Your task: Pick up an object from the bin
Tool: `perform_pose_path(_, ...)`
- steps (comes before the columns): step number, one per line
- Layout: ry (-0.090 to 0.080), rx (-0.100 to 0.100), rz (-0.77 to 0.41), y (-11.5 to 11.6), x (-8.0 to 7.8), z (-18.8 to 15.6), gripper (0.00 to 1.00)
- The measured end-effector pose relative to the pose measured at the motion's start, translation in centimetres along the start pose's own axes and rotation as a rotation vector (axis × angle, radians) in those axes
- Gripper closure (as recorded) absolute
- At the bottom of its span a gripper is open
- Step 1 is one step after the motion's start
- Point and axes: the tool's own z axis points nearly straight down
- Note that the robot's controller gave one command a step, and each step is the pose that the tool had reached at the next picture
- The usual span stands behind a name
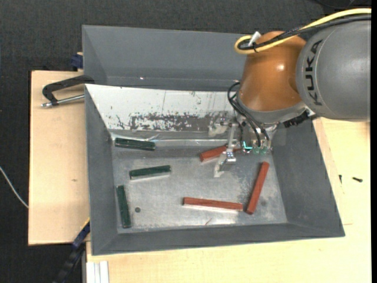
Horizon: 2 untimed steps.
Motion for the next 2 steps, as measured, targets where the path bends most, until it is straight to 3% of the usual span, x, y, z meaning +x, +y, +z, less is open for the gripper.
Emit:
perform_pose_path(1,-0.009,0.000,0.000,0.0,-0.2,-0.5,0.00)
perform_pose_path(2,-0.046,0.000,-0.125,-4.1,-1.4,7.7,1.00)
